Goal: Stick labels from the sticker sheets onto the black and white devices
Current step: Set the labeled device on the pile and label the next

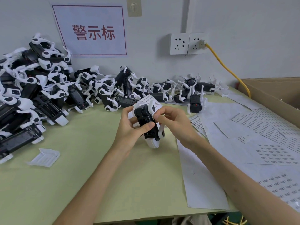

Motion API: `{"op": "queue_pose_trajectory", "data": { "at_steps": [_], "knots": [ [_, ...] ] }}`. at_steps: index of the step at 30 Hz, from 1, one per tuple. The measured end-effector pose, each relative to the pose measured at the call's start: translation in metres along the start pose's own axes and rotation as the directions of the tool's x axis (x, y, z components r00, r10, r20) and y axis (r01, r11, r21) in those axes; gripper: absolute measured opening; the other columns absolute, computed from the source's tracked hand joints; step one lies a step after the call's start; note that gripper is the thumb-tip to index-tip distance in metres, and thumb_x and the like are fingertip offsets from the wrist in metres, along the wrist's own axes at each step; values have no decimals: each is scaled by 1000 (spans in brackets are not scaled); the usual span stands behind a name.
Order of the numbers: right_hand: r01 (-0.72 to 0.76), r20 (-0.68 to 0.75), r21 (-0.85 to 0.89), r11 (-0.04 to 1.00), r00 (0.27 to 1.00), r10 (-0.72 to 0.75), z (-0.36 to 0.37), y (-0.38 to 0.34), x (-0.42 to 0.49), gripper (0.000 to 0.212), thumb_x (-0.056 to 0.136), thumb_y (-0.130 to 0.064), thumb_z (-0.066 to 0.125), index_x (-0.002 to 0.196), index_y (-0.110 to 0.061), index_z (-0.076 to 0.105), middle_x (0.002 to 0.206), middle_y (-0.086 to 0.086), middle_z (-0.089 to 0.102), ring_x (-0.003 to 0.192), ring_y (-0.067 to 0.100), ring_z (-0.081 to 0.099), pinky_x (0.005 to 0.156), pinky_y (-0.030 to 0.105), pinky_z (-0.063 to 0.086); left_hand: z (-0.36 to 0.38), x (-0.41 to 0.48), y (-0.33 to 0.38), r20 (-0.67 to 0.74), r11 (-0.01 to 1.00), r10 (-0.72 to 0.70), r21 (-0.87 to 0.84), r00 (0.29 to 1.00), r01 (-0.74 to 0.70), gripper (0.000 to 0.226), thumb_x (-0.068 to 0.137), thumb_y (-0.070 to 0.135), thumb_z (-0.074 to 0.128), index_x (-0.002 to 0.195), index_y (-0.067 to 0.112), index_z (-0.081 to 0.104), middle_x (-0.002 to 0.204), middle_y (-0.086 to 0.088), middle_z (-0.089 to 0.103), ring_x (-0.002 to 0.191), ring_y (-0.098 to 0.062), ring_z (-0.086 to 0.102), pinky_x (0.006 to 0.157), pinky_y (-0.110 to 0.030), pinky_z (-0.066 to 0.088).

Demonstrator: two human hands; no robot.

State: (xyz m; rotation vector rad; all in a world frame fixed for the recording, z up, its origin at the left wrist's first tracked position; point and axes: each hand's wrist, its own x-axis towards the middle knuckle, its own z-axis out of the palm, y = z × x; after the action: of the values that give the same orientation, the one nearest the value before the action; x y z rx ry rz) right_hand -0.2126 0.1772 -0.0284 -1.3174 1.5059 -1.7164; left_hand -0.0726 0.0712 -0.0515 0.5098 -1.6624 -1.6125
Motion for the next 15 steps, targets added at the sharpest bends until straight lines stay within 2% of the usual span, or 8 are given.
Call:
{"op": "queue_pose_trajectory", "data": {
  "at_steps": [3, 8, 15],
  "knots": [
    [-3, -5, -8, 1000, 1000, 3, 0, 1, 0, 13, 95, -4, 68, 82, -7, 67, 81, 1, 66, 55, 10, 62, 59, 16, 44, -1, 0, -1, 0, 1000, 0, 4, 1000, 0, 70, 66, 19, 85, 124, 34, 48, 99, 9, 78, 94, -13, 74, 84, -39, 62],
    [17, -20, -34, 999, 1000, -18, 0, 4, 0, 12, 96, -5, 68, 83, -5, 66, 83, 2, 66, 50, 19, 62, 57, 26, 47, -1, 1, -2, 4, 1000, 7, 3, 1000, -7, 70, 66, 19, 85, 124, 33, 48, 98, 9, 78, 91, -12, 74, 81, -35, 63],
    [33, -26, -63, 998, 999, -34, 0, 9, 1, 13, 95, -7, 68, 83, -5, 64, 80, 3, 68, 47, 25, 63, 51, 29, 46, -1, 1, -3, 4, 1000, 10, 7, 1000, -10, 72, 65, 19, 86, 125, 32, 47, 97, 8, 78, 91, -13, 74, 82, -38, 62]
  ]
}}
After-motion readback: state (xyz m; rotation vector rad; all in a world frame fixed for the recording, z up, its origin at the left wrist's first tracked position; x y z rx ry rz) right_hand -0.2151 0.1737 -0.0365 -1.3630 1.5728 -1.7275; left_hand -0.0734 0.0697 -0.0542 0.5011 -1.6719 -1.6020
